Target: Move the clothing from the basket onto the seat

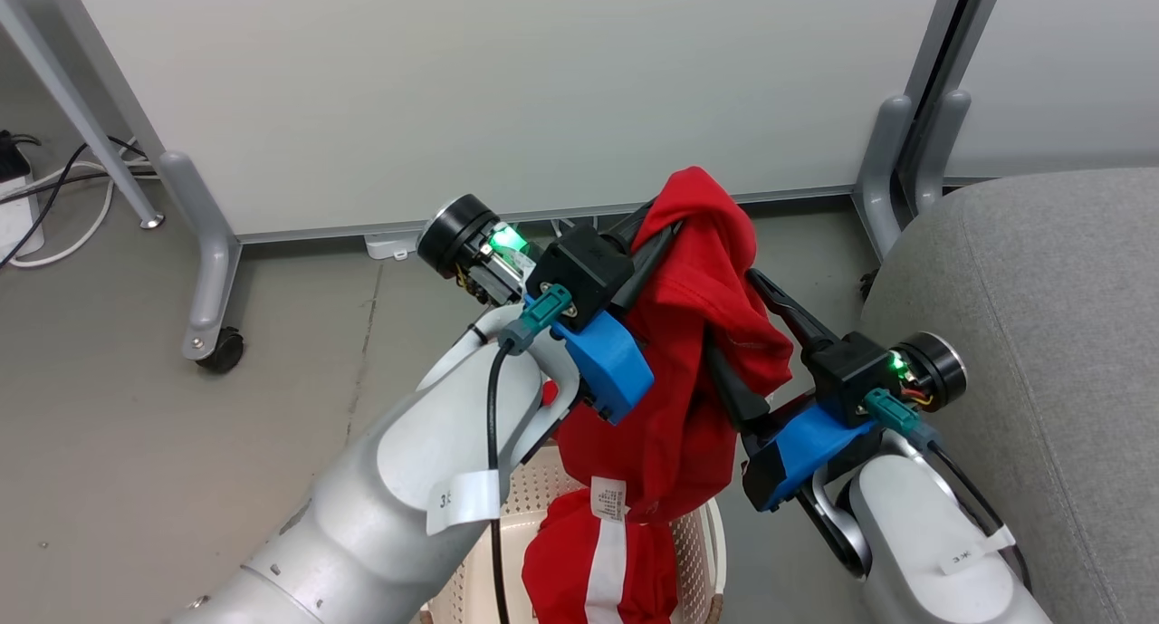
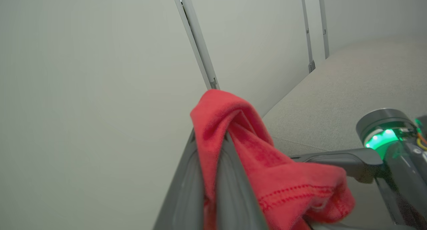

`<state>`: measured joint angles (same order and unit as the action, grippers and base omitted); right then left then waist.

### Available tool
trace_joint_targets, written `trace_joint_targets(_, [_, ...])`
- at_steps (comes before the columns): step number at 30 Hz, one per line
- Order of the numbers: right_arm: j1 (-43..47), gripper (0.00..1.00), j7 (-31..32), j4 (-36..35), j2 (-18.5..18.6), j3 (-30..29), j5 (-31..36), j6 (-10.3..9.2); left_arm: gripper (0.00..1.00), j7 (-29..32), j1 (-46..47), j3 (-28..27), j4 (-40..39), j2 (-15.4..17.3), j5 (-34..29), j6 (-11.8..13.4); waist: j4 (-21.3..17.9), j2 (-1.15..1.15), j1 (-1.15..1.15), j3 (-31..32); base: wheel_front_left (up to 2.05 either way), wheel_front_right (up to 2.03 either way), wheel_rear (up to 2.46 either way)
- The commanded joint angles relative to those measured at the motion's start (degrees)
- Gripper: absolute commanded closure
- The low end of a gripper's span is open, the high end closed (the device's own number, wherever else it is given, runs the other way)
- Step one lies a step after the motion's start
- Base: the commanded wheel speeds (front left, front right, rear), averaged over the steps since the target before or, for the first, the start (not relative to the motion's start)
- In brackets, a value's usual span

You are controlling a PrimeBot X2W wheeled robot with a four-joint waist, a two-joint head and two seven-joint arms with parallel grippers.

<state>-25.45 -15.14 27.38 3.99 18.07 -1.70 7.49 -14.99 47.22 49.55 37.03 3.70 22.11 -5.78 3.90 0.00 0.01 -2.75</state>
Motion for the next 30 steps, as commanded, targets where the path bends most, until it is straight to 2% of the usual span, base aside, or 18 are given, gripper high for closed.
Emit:
trace_joint_targets(1, [-1.12, 0.00, -0.02, 0.91, 0.15, -0.07, 0.33, 0.01, 1.00, -0.25, 1.01, 0.26, -0.30, -0.14, -0.07, 0.01, 0.19, 0.00, -0.01, -0.10, 0.00, 0.00, 0.00])
trace_joint_targets(5, [-2.67, 0.00, -0.02, 3.82, -0.26, 0.17, 0.31, 0.01, 1.00, -0.26, 1.02, 0.81, -0.61, -0.27, 0.21, 0.08, 0.50, 0.00, -0.01, -0.18, 0.00, 0.00, 0.00])
trace_joint_targets(6, [-2.97, 0.53, -0.02, 4.51, -0.34, 0.34, -0.02, 0.01, 1.00, -0.26, 1.00, 0.97, -0.64, -0.30, 0.32, 0.06, 0.55, 0.00, -0.01, -0.20, 0.00, 0.00, 0.00])
trace_joint_targets(7, [-3.37, 1.00, -0.02, 4.96, -0.42, 0.47, -0.30, 0.01, 1.00, -0.26, 0.99, 1.13, -0.65, -0.35, 0.42, 0.04, 0.58, 0.00, -0.01, -0.23, 0.00, 0.00, 0.00])
trace_joint_targets(29, [-3.12, 1.00, -0.02, 4.62, -0.97, -0.37, -2.00, 0.01, 1.00, -0.29, 1.15, 1.99, 0.33, -0.55, 1.07, 0.19, 0.22, 0.00, -0.01, -0.25, 0.00, 0.00, 0.00])
trace_joint_targets(30, [-3.10, 1.00, -0.02, 4.54, -0.98, -0.50, -2.05, 0.01, 0.65, -0.29, 1.14, 1.93, 0.32, -0.55, 1.11, 0.20, 0.24, 0.00, -0.01, -0.27, 0.00, 0.00, 0.00])
